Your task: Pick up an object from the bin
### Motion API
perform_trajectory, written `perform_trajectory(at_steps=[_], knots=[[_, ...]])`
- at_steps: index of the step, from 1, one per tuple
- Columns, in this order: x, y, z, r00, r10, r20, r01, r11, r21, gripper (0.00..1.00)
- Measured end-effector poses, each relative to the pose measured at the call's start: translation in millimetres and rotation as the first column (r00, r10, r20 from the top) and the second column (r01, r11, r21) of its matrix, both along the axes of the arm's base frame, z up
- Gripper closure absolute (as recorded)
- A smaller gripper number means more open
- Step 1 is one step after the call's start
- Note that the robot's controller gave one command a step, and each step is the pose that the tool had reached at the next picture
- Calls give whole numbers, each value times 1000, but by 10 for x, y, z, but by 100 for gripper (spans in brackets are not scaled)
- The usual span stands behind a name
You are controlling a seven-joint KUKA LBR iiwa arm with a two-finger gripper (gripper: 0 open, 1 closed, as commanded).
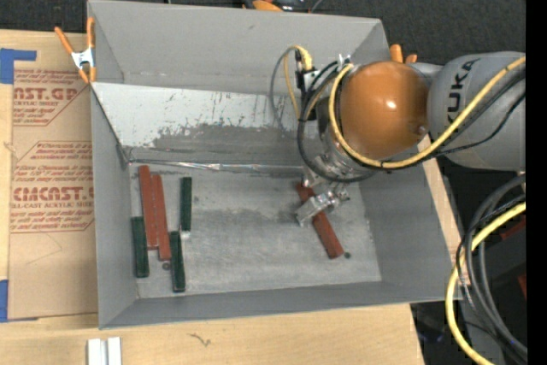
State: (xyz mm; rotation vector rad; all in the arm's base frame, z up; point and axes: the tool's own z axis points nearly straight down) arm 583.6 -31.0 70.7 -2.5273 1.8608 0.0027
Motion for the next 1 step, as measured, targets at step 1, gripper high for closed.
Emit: perform_trajectory(at_steps=[1], knots=[[-90,178,1586,999,40,7,-40,999,-1,100]])
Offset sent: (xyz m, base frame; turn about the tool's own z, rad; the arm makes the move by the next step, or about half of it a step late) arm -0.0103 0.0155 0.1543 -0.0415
